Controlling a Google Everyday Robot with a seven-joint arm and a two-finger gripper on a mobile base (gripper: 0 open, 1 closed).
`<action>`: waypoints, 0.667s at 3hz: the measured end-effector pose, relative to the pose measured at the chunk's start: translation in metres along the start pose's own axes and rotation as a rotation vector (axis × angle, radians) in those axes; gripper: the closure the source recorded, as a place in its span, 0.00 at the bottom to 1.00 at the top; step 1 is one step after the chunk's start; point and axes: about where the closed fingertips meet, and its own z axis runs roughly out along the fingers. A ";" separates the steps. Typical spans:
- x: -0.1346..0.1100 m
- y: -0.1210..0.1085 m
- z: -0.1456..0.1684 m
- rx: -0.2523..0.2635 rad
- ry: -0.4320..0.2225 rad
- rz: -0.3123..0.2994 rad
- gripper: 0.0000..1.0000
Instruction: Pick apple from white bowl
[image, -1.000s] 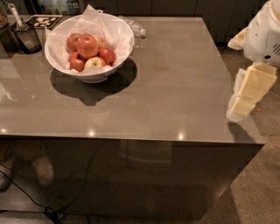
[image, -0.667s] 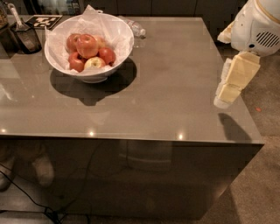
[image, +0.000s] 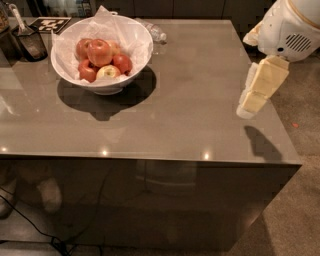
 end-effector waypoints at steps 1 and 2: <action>-0.021 -0.020 0.015 -0.055 -0.029 0.023 0.00; -0.057 -0.034 0.023 -0.132 -0.059 -0.004 0.00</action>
Offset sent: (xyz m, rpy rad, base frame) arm 0.0677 0.0843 0.0183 0.1045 0.2076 0.1422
